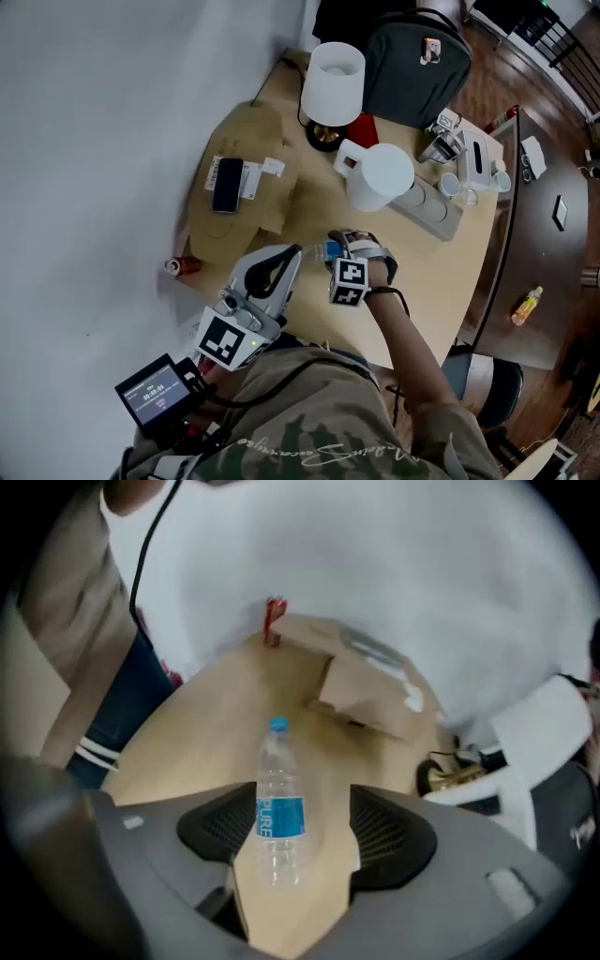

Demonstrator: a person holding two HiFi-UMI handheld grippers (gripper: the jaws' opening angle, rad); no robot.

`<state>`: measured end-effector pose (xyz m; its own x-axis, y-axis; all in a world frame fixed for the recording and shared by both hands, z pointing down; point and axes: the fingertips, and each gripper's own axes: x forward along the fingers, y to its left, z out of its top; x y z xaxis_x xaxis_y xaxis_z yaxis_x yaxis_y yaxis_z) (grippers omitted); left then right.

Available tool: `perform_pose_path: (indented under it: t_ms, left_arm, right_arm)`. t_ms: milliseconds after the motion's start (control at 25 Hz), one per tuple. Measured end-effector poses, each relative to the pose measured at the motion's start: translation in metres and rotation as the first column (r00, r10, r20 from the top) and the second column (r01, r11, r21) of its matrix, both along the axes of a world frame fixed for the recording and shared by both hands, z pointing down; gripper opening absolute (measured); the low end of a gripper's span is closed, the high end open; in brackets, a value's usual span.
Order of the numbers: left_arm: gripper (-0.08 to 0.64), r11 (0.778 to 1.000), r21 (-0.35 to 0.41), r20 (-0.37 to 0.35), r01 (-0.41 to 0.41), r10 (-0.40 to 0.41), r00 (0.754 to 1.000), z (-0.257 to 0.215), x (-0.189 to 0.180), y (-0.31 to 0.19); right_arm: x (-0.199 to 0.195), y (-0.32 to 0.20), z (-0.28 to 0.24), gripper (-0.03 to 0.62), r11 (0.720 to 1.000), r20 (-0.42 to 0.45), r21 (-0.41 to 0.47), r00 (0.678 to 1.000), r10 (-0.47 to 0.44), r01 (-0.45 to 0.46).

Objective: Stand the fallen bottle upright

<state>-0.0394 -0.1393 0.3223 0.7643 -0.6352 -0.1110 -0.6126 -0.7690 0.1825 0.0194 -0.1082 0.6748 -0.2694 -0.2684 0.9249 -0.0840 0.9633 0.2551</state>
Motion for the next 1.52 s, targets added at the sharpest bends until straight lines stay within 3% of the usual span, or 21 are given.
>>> perform_pose_path:
  t_ms: [80,200,240,440,600,680,760,800,840,920,1000,1040,1120,1200,1280,1520]
  left_arm:
    - [0.003,1.000,-0.008,0.004,0.019,-0.019,1.000,0.005,-0.005,-0.002]
    - [0.003,0.999,-0.023,0.012,0.033,-0.033,0.999,0.011,-0.012,-0.005]
    - [0.003,0.999,-0.030,0.013,0.036,-0.036,0.999,0.013,-0.014,-0.007]
    - [0.003,0.998,-0.056,0.032,0.040,-0.039,0.999,0.023,-0.019,-0.010]
    - [0.003,0.998,-0.064,0.027,0.029,-0.027,0.999,0.023,-0.018,-0.010]
    - [0.003,0.998,-0.057,0.034,0.015,-0.013,0.999,0.020,-0.016,-0.009]
    - [0.003,0.999,-0.044,0.038,0.006,-0.005,0.999,0.017,-0.014,-0.009]
    - [0.003,0.999,-0.034,0.037,0.007,-0.006,0.999,0.015,-0.014,-0.009]
    - [0.003,1.000,-0.023,0.037,0.011,-0.010,0.999,0.014,-0.014,-0.010]
    - [0.003,1.000,-0.013,0.046,0.027,-0.027,0.999,0.013,-0.012,-0.012]
    - [0.003,0.999,-0.021,0.066,0.041,-0.040,0.997,0.014,-0.006,-0.015]
    - [0.003,0.999,-0.023,0.079,0.043,-0.041,0.996,0.016,-0.002,-0.016]
    - [0.003,0.999,-0.021,0.106,0.038,-0.035,0.994,0.018,0.006,-0.015]
    - [0.003,0.999,-0.025,0.125,0.020,-0.017,0.992,0.021,0.017,-0.012]
    - [0.003,1.000,-0.026,0.140,0.005,-0.001,0.990,0.021,0.027,-0.009]
    - [0.003,1.000,-0.008,0.145,-0.012,0.013,0.989,0.018,0.031,-0.008]
  right_arm:
    - [-0.008,0.005,0.042,0.316,0.990,-0.101,-0.083,0.987,-0.121,0.113]
    - [-0.013,0.012,0.083,0.309,0.969,-0.179,-0.165,0.961,-0.211,0.183]
    - [-0.013,0.013,0.092,0.282,0.967,-0.199,-0.170,0.954,-0.224,0.191]
    - [-0.014,0.008,0.104,0.299,0.968,-0.237,-0.124,0.941,-0.241,0.217]
    - [-0.011,0.014,0.091,0.295,0.975,-0.149,-0.075,0.965,-0.217,0.208]
    - [-0.007,0.014,0.061,0.293,0.992,-0.023,0.015,0.992,-0.128,0.128]
    - [0.001,0.008,0.011,0.295,0.995,0.187,0.096,0.982,0.017,-0.035]
    - [0.007,0.003,-0.017,0.295,0.983,0.322,0.105,0.941,0.107,-0.148]
    - [0.014,-0.002,-0.044,0.295,0.959,0.462,0.091,0.865,0.196,-0.267]
    - [0.038,-0.013,-0.081,0.295,0.883,0.698,0.050,0.649,0.304,-0.467]
    - [0.066,-0.020,-0.088,0.295,0.789,0.819,0.029,0.467,0.333,-0.613]
    - [0.078,-0.022,-0.083,0.295,0.743,0.845,0.012,0.404,0.351,-0.669]
    - [0.090,-0.022,-0.063,0.295,0.676,0.867,-0.028,0.319,0.383,-0.736]
    - [0.096,-0.020,-0.045,0.295,0.642,0.876,-0.060,0.268,0.402,-0.764]
    - [0.099,-0.016,-0.036,0.293,0.629,0.880,-0.068,0.250,0.403,-0.774]
    - [0.095,-0.006,-0.033,0.295,0.643,0.880,-0.028,0.286,0.379,-0.765]
